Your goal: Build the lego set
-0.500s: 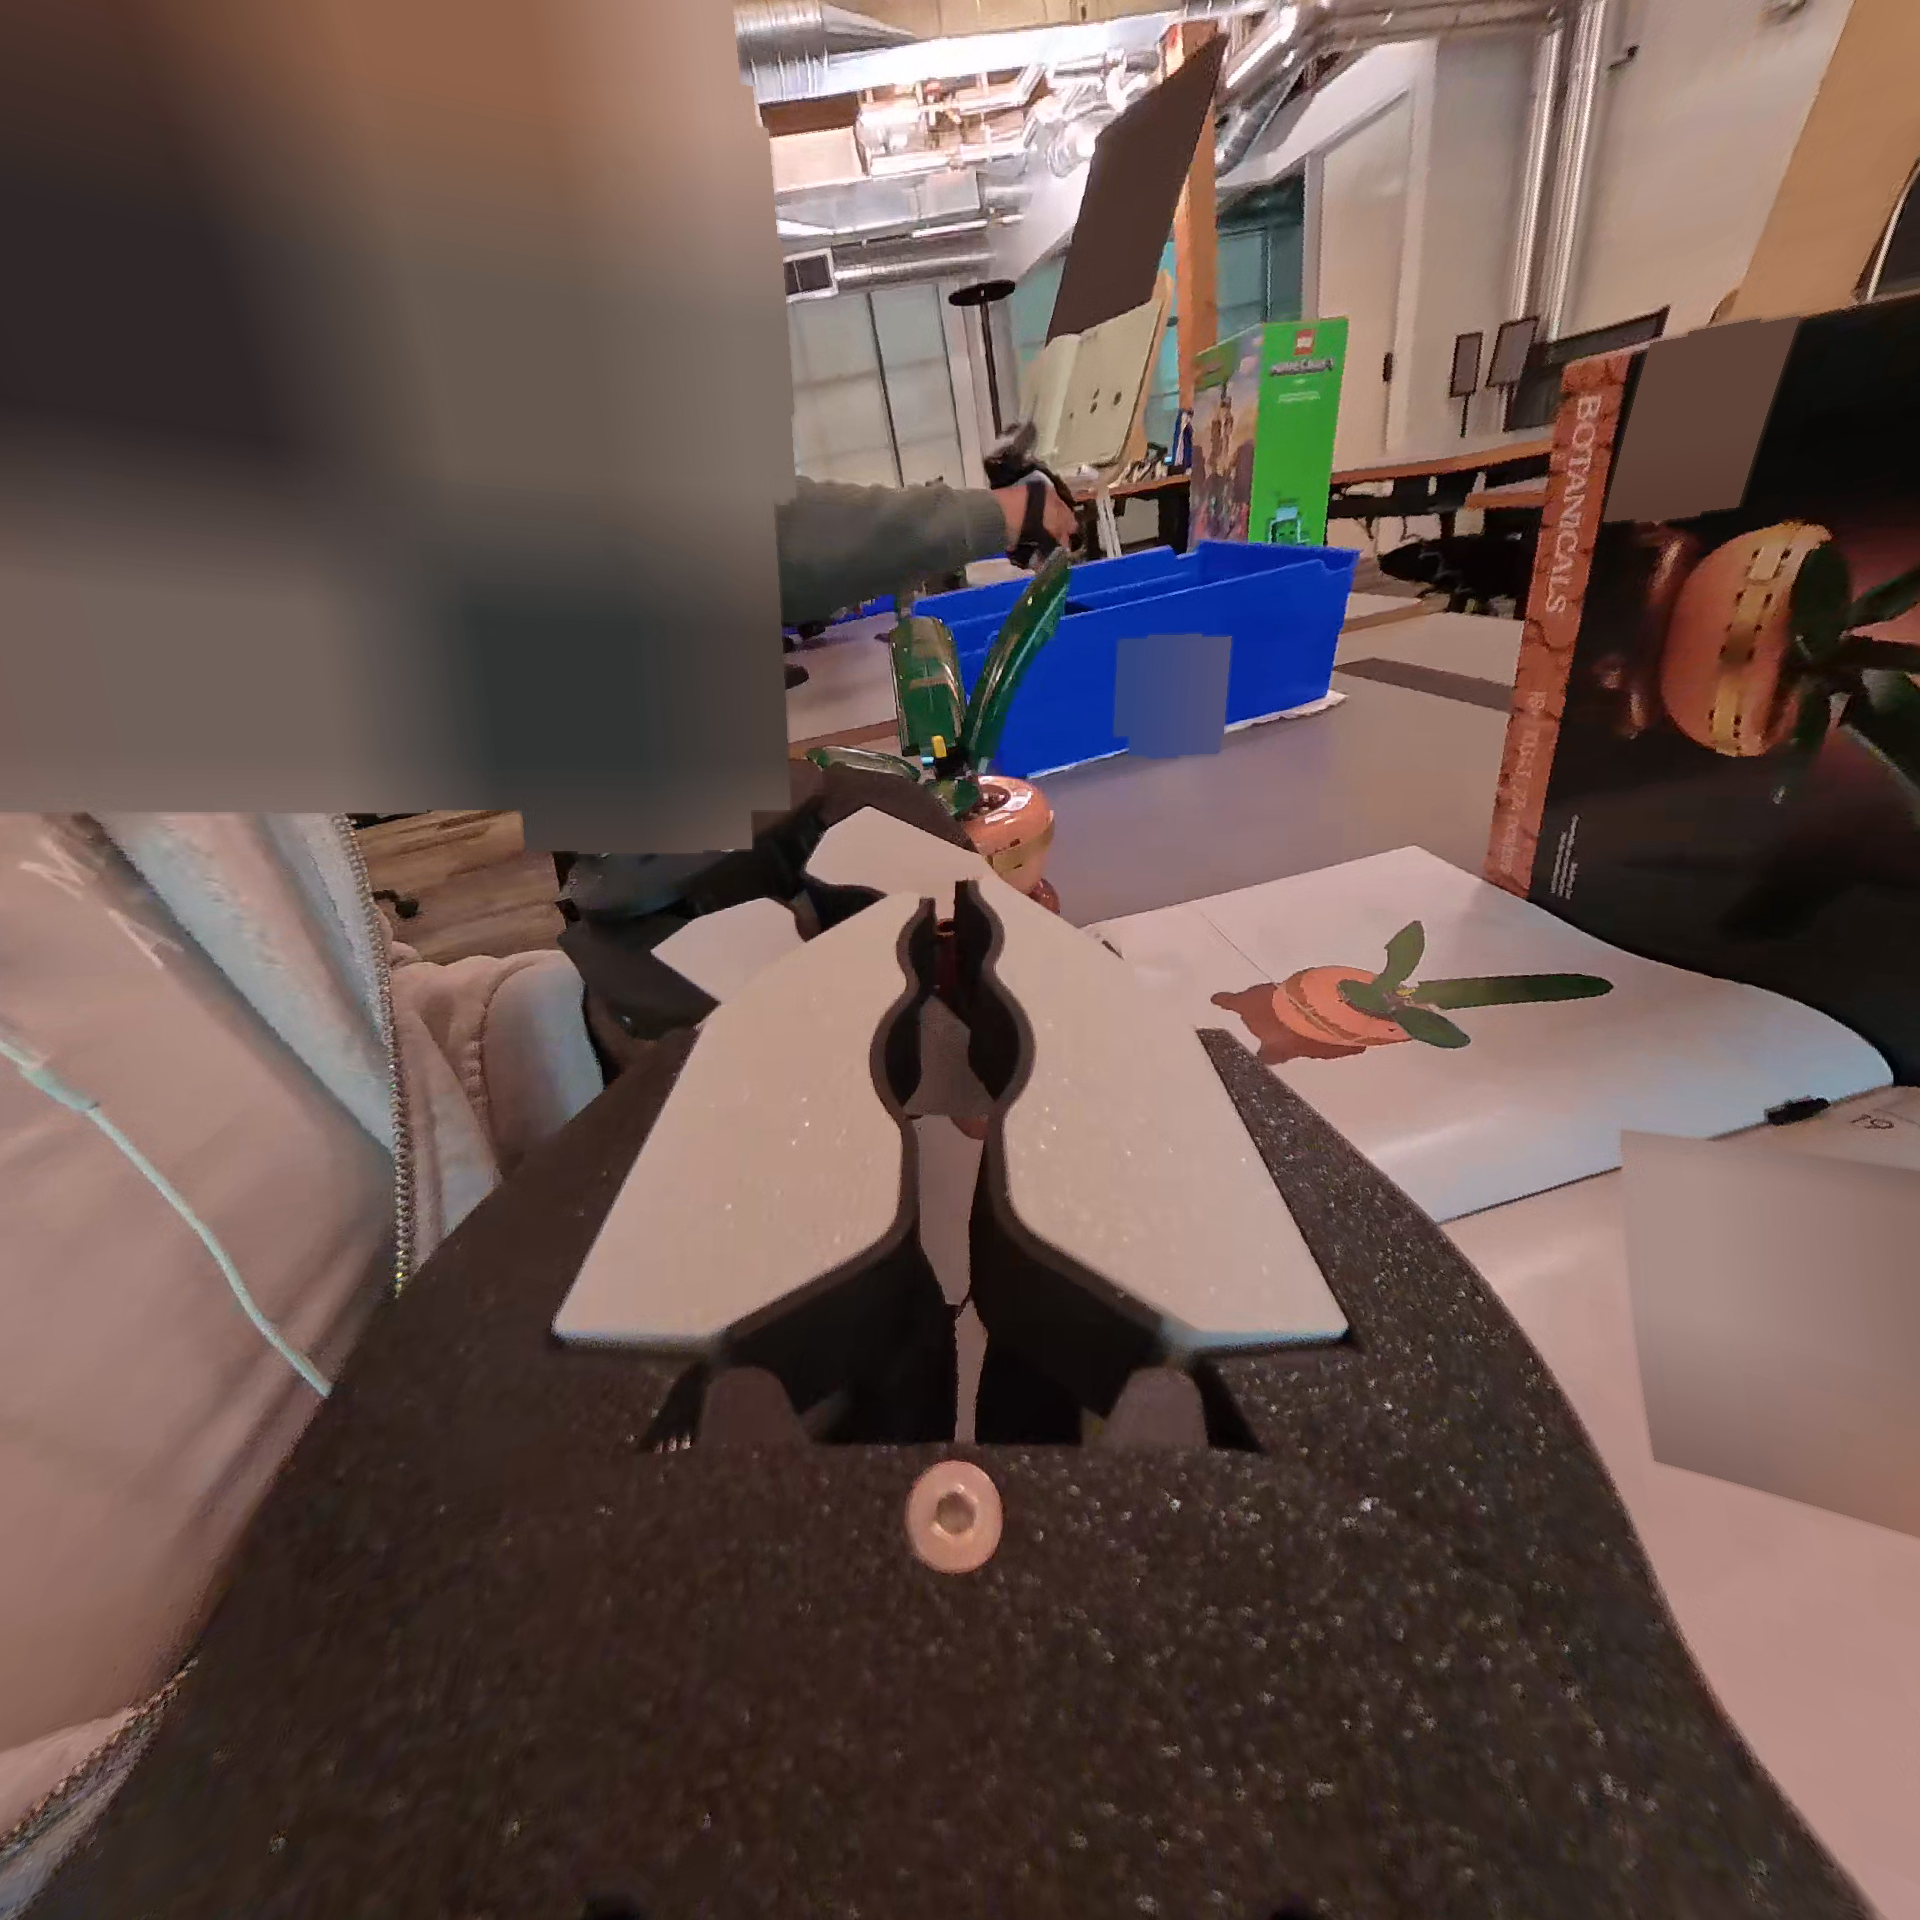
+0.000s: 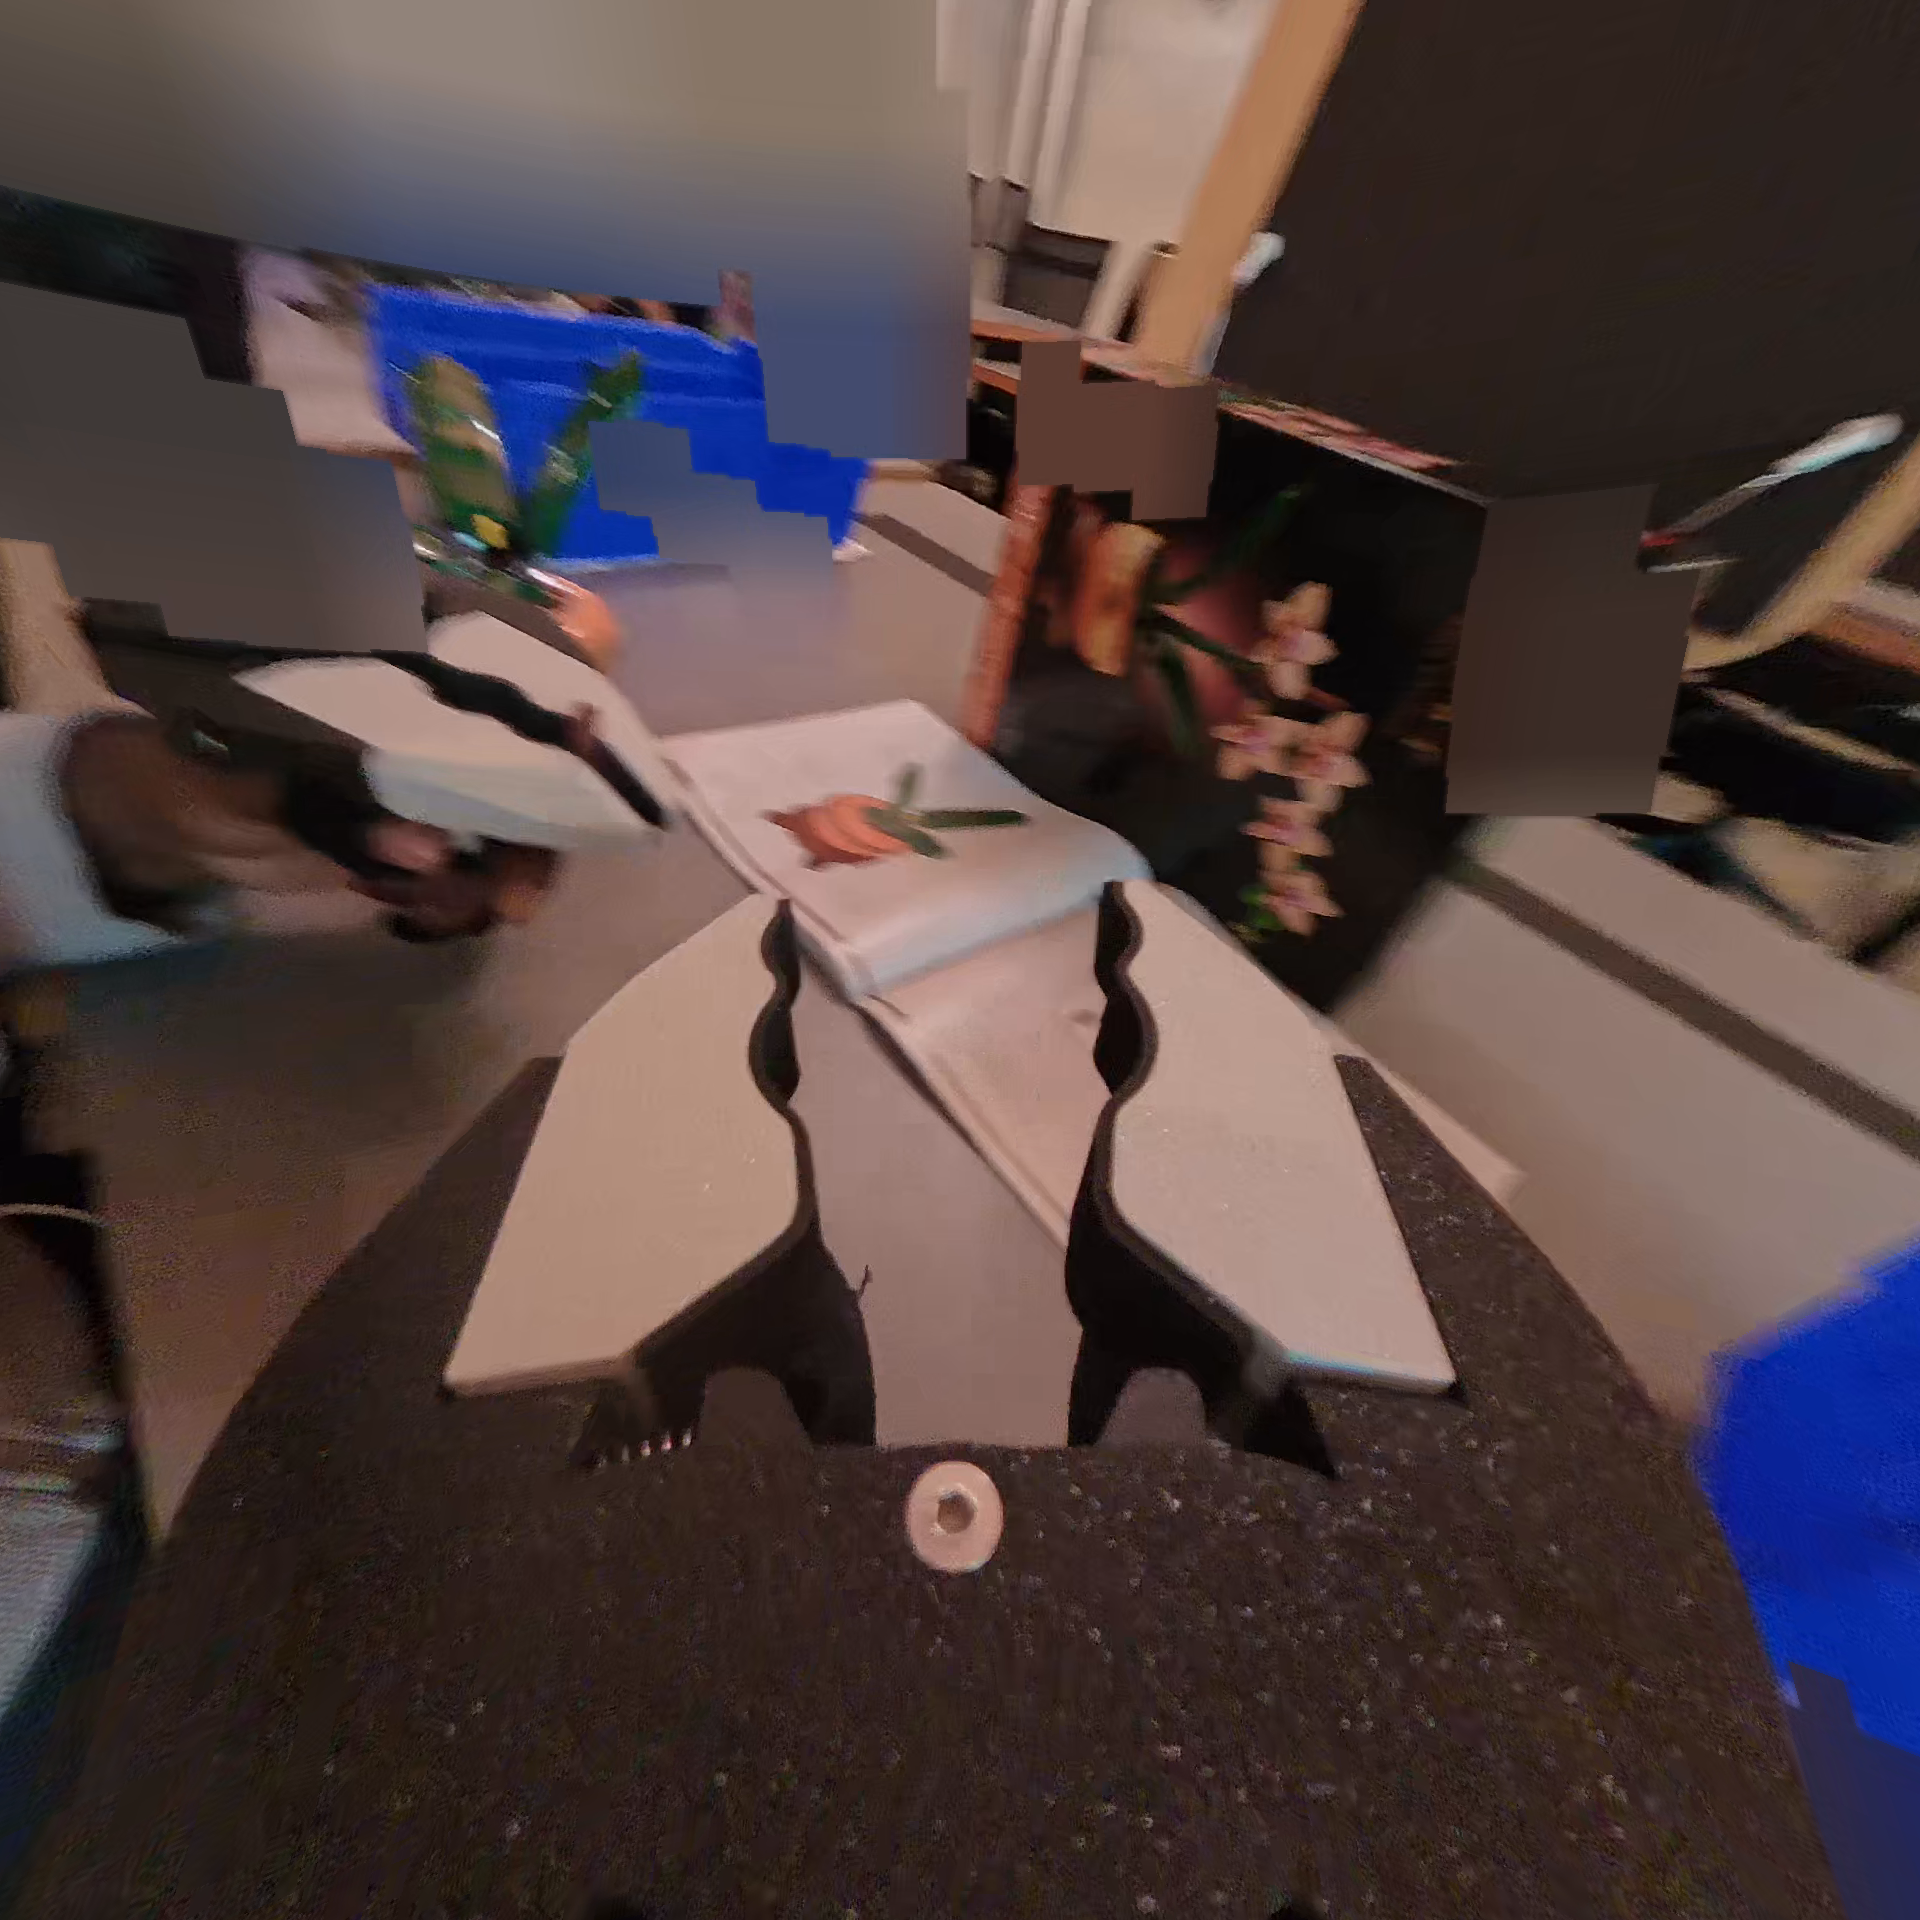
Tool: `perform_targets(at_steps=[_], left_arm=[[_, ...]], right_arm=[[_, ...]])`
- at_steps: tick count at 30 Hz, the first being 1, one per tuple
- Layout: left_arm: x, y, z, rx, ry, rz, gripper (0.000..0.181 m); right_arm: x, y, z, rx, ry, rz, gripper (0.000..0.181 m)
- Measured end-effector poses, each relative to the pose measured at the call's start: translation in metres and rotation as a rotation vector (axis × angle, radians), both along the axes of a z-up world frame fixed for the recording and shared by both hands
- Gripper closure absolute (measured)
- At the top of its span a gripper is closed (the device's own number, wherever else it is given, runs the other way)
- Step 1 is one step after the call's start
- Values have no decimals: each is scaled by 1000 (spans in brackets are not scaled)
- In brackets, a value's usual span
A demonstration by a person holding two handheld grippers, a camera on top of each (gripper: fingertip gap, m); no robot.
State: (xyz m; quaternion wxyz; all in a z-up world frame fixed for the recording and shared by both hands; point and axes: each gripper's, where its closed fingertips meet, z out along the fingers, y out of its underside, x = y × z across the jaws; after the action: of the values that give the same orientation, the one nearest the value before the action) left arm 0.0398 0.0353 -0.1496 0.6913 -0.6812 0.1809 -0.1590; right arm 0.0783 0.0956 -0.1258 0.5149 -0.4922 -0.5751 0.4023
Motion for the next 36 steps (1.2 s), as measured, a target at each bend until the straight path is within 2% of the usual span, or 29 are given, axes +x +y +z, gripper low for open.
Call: perform_targets(at_steps=[1, 3, 4, 5, 7, 9, 11, 14, 17, 20, 23, 28, 31, 33, 36], left_arm=[[-1, -2, 1, 4, -15, -12, 178], [-1, -6, 4, 14, -28, -34, 178], [-2, -7, 5, 16, -24, -37, 178], [-3, -8, 4, 17, -17, -37, 178], [-4, -8, 3, 11, -10, -36, 178], [-3, -7, 2, 4, -13, -43, 178], [-2, -6, 0, -6, -3, -41, 178], [-1, -5, -3, -2, 41, -29, 178], [1, -6, -3, 4, 63, -29, 177], [2, -8, -3, 7, 57, -41, 177], [1, -10, -1, 7, 33, -51, 177], [-1, -13, 0, -1, -21, -66, 177], [-2, -14, 0, -1, -30, -67, 177], [-3, -14, 0, -2, -25, -67, 177], [-1, -15, 0, 0, -25, -77, 177]], right_arm=[[9, 11, 1, 48, -25, -54, 134], [26, 27, 1, 130, -97, -122, 167], [33, 33, 3, 155, -111, -150, 177], [38, 38, 6, 159, -103, -174, 179], [38, 40, 10, 113, -72, -175, 178], [20, 36, 5, 39, -80, -117, 172], [-10, 32, -13, 12, -181, -17, 158], [-66, 51, -37, 86, -346, 45, 157], [-123, 65, -61, 109, -490, 167, 153], [-161, 80, -86, 121, -625, 275, 153], [-177, 89, -105, 174, -714, 311, 153], [-184, 96, -125, 211, -779, 279, 155], [-187, 95, -126, 184, -787, 289, 157], [-185, 90, -129, 141, -807, 323, 167], [-185, 89, -130, 47, -833, 309, 168]])
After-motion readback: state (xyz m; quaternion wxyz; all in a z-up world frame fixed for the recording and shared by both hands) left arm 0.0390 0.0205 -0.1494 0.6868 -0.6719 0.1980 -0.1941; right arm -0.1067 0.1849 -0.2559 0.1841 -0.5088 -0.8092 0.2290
